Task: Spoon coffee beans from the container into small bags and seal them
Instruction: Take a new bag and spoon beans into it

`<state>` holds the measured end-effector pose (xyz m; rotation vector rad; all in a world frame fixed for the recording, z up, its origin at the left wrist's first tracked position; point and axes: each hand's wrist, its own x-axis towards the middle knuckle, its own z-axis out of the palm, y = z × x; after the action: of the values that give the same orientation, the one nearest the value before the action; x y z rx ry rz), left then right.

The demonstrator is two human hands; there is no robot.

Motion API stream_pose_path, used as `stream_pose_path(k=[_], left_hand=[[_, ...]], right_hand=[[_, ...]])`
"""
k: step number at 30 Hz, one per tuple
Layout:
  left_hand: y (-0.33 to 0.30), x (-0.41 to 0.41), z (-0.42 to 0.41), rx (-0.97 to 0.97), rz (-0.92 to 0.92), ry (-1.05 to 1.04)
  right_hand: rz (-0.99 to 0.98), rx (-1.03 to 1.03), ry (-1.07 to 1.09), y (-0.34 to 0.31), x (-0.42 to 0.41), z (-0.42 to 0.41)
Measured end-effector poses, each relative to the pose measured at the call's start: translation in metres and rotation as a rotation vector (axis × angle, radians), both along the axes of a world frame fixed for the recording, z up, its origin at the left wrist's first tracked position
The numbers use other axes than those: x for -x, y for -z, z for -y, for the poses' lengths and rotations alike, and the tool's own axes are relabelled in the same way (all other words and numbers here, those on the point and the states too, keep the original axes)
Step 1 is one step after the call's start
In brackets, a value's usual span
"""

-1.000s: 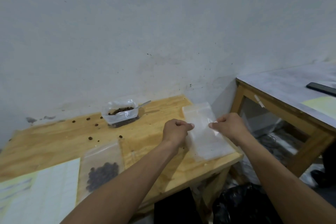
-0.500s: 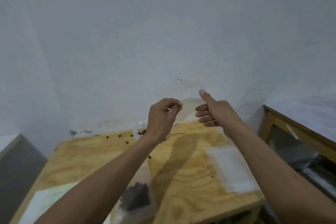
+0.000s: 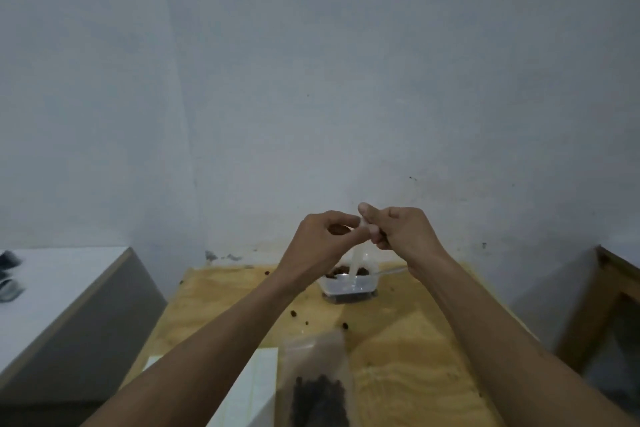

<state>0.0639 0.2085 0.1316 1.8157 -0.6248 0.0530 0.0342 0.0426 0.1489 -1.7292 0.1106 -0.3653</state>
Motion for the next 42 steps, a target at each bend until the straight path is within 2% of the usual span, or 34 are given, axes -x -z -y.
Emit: stream_pose_path(k=[4,9,18,23,25,27,29,31,34,37,40,42], left_hand=[[-0.009,-0.008,-0.003,0.064,-0.088,0.019],[-0.016,-0.018,-0.004,0.105,-0.117,-0.029],[-0.007,-0.031,0.004,0.036,-0.028,-0.223],[-0.009,-0.031,0.006,0.163,-0.070,-0.394],[-0.006,-0.030,0.008,0.160,0.002,-0.407],[-0.004,-0.028,0.006,0.116,0.082,-0.348],[-0.007,-0.030,-0.003,0.000,0.112,-0.189],[-0.010,-0.037,-0.014,-0.222,0.083,-0.002],[-0.012,-0.046,-0.023,-0.554,0.143,0.171],[-0.006,-0.055,-0.020,-0.630,0.301,0.147],[0.000,-0.061,-0.017,-0.691,0.455,0.057],[0.003,-0.064,-0.018,-0.741,0.485,0.004]], right_hand=[[0.033,0.057,-0.067,0.001,-0.012,-0.006],[0.056,0.015,-0.120,0.001,-0.023,-0.008],[0.033,0.057,-0.218,0.015,-0.028,-0.002],[-0.025,0.000,-0.186,0.019,-0.027,-0.010],[-0.030,-0.027,-0.123,0.017,-0.027,-0.014],[-0.037,-0.052,-0.060,0.013,-0.027,-0.013],[-0.088,-0.096,-0.084,0.009,-0.026,-0.005],[-0.140,-0.113,-0.166,0.007,-0.025,0.003],[-0.147,0.056,-0.223,0.008,-0.024,0.007],[-0.183,0.103,-0.183,0.010,-0.023,0.006],[-0.236,0.266,-0.063,0.013,-0.029,0.012],[-0.236,0.308,0.004,0.017,-0.032,0.014]])
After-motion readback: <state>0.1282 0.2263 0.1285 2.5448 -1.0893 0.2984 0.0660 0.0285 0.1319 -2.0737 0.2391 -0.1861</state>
